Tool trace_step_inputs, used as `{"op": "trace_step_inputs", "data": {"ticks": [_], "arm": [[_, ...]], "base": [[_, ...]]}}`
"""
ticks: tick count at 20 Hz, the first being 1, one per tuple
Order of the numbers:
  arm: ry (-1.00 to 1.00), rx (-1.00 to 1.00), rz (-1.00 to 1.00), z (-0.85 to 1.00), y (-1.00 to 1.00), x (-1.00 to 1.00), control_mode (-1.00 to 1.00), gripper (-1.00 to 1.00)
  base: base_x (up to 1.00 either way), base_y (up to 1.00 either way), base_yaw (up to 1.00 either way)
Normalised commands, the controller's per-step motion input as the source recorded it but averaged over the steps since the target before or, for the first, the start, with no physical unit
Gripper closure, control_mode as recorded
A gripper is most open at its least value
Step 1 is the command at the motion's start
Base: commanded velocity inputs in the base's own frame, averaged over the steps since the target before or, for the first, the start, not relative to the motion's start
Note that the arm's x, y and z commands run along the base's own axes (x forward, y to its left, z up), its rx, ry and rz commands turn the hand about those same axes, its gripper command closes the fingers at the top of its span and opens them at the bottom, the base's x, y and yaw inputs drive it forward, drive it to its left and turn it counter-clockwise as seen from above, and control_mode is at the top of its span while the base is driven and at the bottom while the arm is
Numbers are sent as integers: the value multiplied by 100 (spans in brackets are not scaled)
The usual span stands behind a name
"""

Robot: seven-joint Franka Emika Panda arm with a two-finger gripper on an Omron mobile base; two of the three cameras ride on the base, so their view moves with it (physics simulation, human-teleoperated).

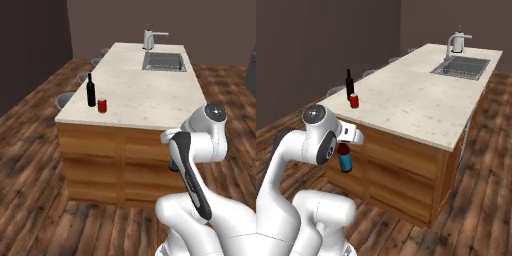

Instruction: Move the drinks to the dining counter.

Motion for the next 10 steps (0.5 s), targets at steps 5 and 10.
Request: {"op": "trace_step_inputs", "data": {"ticks": [5,10], "arm": [[0,0,0,0,0,0,100,100],[0,0,0,0,0,0,100,100]], "base": [[14,100,-62],[-18,100,-46]]}}
